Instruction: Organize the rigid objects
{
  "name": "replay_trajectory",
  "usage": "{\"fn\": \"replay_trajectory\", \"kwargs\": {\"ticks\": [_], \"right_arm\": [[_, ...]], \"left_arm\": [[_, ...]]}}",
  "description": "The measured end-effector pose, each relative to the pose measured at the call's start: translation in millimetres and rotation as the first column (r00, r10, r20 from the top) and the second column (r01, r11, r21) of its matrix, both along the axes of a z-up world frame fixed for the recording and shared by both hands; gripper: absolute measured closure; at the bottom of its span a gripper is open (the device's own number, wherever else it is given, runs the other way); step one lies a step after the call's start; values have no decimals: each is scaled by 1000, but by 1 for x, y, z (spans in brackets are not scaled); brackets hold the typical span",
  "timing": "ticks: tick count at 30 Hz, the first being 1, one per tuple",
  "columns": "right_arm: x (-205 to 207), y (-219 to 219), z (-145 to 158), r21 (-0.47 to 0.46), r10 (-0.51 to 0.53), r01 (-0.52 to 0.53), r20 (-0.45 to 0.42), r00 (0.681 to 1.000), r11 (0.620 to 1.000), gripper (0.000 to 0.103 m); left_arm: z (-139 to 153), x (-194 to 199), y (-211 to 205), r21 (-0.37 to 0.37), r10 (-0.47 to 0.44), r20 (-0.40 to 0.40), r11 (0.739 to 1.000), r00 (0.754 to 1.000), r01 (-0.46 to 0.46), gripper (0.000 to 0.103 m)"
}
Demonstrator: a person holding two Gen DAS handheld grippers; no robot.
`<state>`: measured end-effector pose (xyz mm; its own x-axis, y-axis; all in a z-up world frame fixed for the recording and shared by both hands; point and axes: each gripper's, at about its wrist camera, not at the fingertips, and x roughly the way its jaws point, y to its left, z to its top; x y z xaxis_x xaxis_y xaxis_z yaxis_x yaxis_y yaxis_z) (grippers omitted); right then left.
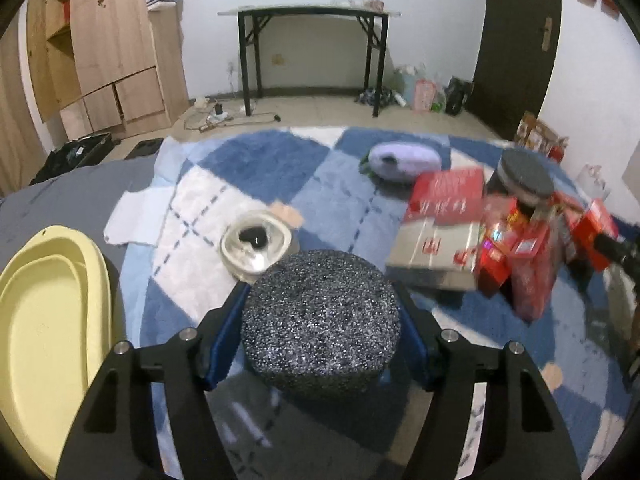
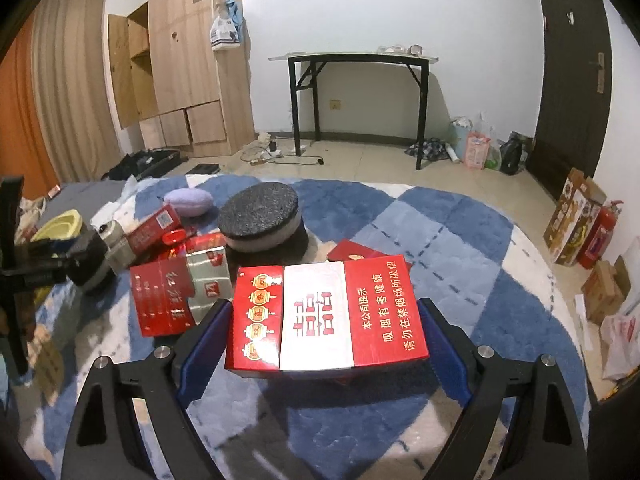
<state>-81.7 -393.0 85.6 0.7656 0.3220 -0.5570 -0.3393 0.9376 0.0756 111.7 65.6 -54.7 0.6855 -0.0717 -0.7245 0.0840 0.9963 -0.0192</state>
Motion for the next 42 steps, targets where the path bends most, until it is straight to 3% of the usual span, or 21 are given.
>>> {"fn": "replay_trajectory", "kwargs": {"ticks": [5, 9, 16, 21, 23, 29, 32, 34, 37, 42], "right_arm": [[-2, 4, -2, -23, 7, -7, 1, 1000, 1000, 13], [-3, 3, 2, -6, 9, -9, 11, 1000, 1000, 13], [-10, -5, 14, 29, 2, -3, 30, 1000, 1000, 13], [-36, -12, 26, 39, -8, 5, 77, 997, 999, 13], [-50, -15, 31, 45, -9, 5, 95, 995, 999, 13], [-78, -8, 34, 36, 13, -17, 100, 995, 999, 13], [-88, 13, 43, -34, 86, -82, 124, 989, 996, 13], [-90, 30, 53, -40, 136, -132, 121, 983, 990, 13], [-90, 84, 72, -47, 245, -241, 126, 961, 969, 13], [-90, 218, 92, -111, 477, -465, 140, 868, 878, 13]], "left_arm": [[-4, 0, -8, 37, 10, 12, 999, 1000, -11, 34], [10, -3, -9, 38, -3, -11, 999, 1000, 3, 34], [101, -28, -1, 131, -71, -6, 989, 997, 71, 34], [153, -65, 31, 162, -34, -16, 986, 999, 36, 34], [170, -89, 50, 157, -9, 59, 988, 998, -1, 34], [149, -130, 118, 68, 180, 160, 979, 971, -193, 34], [128, -131, 158, 49, 276, 105, 958, 955, -283, 34], [124, -126, 175, 71, 282, 74, 955, 956, -288, 34], [125, -114, 194, 133, 263, 59, 954, 963, -269, 34], [100, -88, 228, 134, 315, -2, 941, 949, -312, 34]]}}
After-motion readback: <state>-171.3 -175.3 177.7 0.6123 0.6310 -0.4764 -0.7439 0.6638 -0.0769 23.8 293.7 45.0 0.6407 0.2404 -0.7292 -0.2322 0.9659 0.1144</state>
